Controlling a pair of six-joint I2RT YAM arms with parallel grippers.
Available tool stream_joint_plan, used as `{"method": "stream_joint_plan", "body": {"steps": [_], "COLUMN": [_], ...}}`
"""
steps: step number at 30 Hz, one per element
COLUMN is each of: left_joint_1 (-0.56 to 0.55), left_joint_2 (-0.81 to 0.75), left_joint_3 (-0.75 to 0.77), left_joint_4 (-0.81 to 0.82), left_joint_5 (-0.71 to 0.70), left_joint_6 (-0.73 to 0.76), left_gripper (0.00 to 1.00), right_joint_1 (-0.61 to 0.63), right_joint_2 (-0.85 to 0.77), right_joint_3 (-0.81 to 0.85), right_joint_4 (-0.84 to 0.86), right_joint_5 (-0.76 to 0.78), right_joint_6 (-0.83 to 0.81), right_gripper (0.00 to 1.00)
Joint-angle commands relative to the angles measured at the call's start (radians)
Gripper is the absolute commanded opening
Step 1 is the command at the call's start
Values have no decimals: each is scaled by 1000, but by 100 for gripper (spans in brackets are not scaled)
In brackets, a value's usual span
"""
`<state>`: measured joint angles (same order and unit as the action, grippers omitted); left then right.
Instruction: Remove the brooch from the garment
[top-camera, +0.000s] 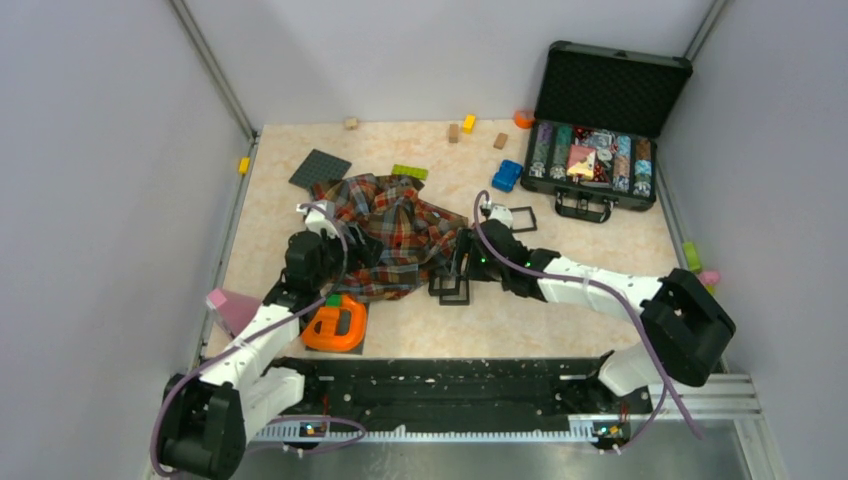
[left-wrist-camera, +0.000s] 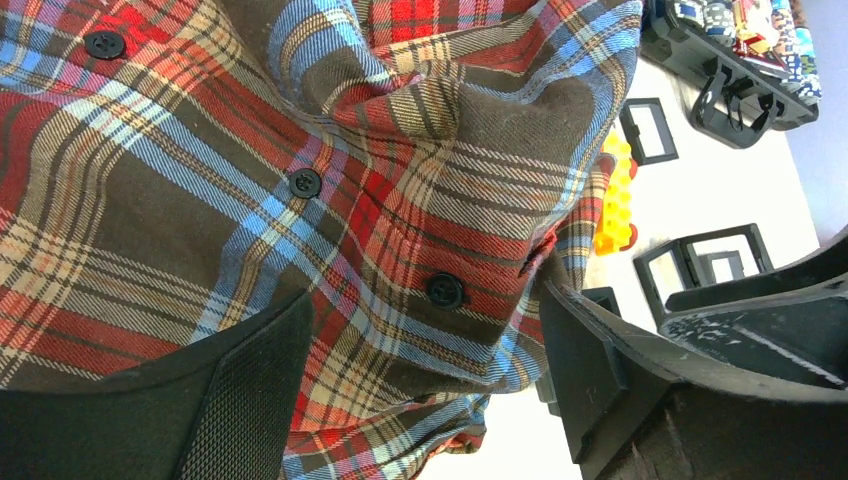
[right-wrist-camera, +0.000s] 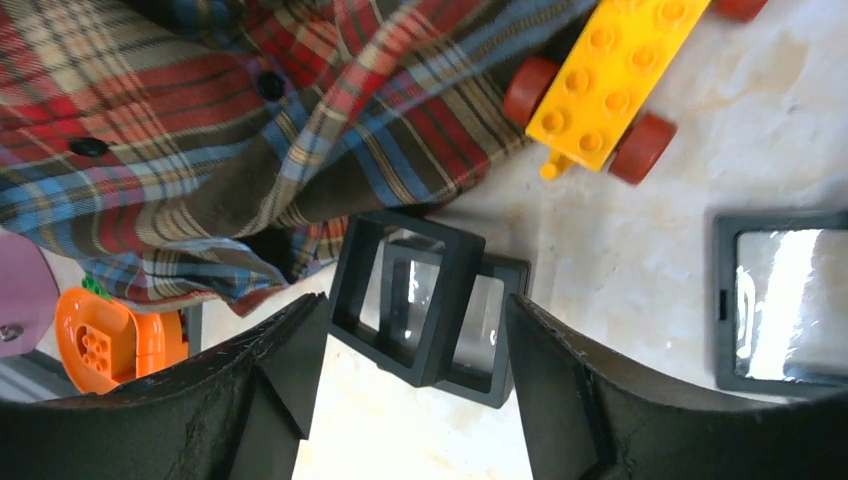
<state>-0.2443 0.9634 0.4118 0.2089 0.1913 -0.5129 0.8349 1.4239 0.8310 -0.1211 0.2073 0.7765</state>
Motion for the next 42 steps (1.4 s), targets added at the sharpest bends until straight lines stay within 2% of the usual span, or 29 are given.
{"method": "stream_joint_plan", "body": {"steps": [1,2,3,5,6,12,15,18,23,26,29,33,37,39,41,42], "left_joint_1": [-3,-3,-3,-3,-3,-3,-1,-1,-1,-1,-1,0,-1,-1,0,-1], "left_joint_2": [7,9,16,30,36,63,86,92,79,69,61,51,39,35,33,31], "left_joint_3": [16,8,-1,-4,-1,7,13,25,30,26,23,21,15,13,12,12], "left_joint_4": [81,92,105,118,117,119,120,92,61,59,59,59,58,57,55,53], "left_joint_5": [31,36,43,53,60,63,57,48,13,11,9,4,-2,-6,-9,-10], "left_joint_6": [22,21,18,16,17,14,15,8,1,1,2,2,5,8,10,10], "left_gripper": [86,86,86,86,86,85,74,67,66,64,56,47,46,46,46,45], "right_joint_1": [0,0,2,5,8,68,69,68,60,52,46,46,35,17,-1,-4], "right_joint_2": [40,47,50,54,60,133,144,142,131,106,63,11,-16,-26,-33,-37], "right_joint_3": [-34,-37,-36,-25,-13,92,97,89,49,5,-22,-7,20,23,23,25], "right_joint_4": [79,69,46,-15,-50,-168,-171,-177,-146,-109,-96,-129,-158,-162,-168,-168], "right_joint_5": [-50,-44,-26,4,21,47,42,54,1,-13,0,32,42,30,18,13], "right_joint_6": [135,148,161,175,175,92,115,138,187,221,234,214,186,169,152,134], "right_gripper": [67,68,72,92,98,99,97,84,68,54,38,32,18,5,4,8]}}
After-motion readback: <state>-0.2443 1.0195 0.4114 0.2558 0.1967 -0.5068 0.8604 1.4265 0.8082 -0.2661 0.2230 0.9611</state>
